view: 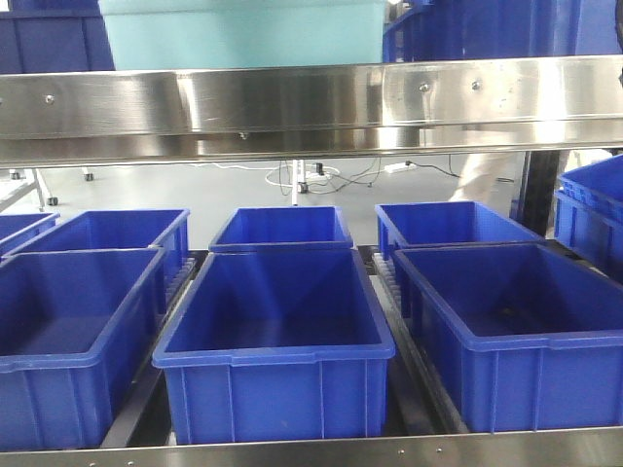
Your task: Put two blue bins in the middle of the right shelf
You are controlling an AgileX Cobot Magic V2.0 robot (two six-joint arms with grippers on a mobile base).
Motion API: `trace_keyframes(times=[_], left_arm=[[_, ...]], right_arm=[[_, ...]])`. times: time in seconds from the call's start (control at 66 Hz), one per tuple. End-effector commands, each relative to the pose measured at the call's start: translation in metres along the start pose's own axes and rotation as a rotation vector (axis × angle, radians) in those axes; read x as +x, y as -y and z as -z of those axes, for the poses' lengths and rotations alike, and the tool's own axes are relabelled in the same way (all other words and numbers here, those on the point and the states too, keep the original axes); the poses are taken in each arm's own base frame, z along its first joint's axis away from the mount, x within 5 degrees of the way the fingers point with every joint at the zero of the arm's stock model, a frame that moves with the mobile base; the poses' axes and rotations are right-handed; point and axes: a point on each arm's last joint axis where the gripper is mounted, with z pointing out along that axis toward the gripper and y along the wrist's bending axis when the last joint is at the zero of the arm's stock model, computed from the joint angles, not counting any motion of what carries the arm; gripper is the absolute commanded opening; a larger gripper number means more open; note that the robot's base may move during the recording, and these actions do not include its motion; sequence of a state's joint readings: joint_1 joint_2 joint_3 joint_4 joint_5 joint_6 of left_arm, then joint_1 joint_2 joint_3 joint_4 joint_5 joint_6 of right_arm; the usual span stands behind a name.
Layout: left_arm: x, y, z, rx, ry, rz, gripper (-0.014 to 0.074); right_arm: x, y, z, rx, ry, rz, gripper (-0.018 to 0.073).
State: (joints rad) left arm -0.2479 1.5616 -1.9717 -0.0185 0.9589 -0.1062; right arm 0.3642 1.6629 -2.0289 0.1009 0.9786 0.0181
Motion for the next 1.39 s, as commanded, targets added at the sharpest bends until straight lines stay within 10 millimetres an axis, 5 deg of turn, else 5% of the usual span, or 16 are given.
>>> trace_keyframes(times=[0.0, 1.378], left_arm=[[-0.0079, 0.0162, 0.0136, 0.128, 0.062, 0.071, -0.0111], [-0.0079, 0.0162, 0.0136, 0.128, 0.062, 0.071, -0.0111]], right_arm=[[-0.0077, -0.0039, 0.0003, -0.027, 0.077, -0.02, -0.0151], [-0.0077, -0.0039, 0.0003, -0.027, 0.077, -0.02, -0.0151]])
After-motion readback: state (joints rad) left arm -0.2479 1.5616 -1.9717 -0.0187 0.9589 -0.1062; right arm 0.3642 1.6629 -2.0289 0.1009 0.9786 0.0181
